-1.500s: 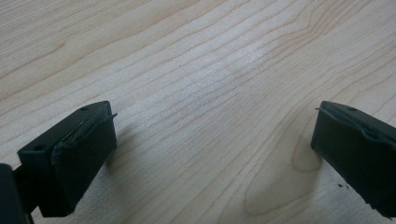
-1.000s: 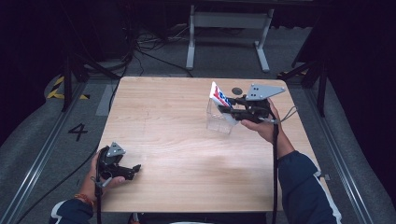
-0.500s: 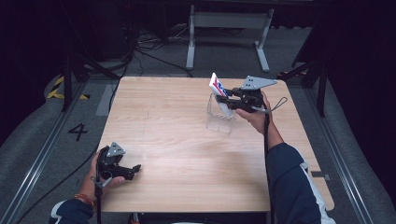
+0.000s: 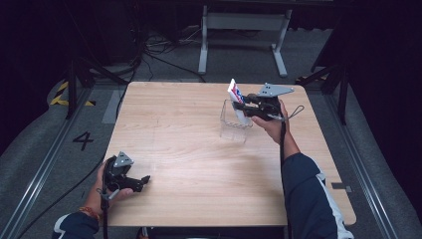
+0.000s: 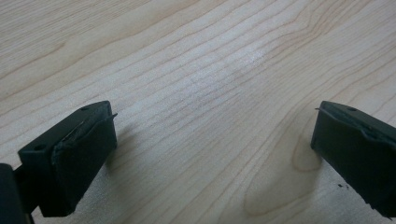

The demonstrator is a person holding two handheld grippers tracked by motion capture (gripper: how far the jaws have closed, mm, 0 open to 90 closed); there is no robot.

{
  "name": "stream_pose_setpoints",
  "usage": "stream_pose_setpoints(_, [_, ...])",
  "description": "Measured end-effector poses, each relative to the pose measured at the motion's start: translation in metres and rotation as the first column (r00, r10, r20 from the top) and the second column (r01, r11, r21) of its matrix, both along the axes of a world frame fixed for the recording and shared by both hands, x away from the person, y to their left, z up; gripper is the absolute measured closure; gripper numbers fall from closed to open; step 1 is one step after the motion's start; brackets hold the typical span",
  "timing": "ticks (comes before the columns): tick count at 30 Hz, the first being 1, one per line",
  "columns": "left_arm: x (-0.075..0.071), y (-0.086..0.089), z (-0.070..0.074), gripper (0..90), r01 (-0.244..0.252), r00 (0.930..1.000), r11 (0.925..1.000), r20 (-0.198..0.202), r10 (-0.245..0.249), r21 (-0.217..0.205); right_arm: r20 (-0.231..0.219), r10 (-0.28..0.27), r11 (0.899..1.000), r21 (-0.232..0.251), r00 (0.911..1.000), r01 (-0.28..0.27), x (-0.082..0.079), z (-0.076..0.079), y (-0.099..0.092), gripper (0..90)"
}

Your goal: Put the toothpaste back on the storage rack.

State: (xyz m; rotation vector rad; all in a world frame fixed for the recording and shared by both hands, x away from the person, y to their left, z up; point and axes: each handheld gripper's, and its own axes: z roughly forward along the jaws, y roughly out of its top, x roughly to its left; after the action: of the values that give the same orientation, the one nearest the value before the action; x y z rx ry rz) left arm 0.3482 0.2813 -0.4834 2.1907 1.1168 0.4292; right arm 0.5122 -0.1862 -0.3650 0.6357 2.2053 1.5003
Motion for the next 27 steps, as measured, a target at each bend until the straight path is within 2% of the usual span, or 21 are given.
stream_pose_setpoints(14, [-0.001,0.0,0.0,0.7,0.002,1.0,1.0,-0.003,-0.002,-0.005,-0.019,0.009,1.0,-0.01,0.9998,-0.009,-0.003,-0.013,-0.01,64.7])
stream_pose_setpoints(27, [-0.001,0.0,0.0,0.7,0.007,1.0,1.0,-0.008,-0.007,-0.001,-0.031,-0.008,1.0,-0.014,0.9995,0.008,-0.007,-0.023,-0.02,64.9])
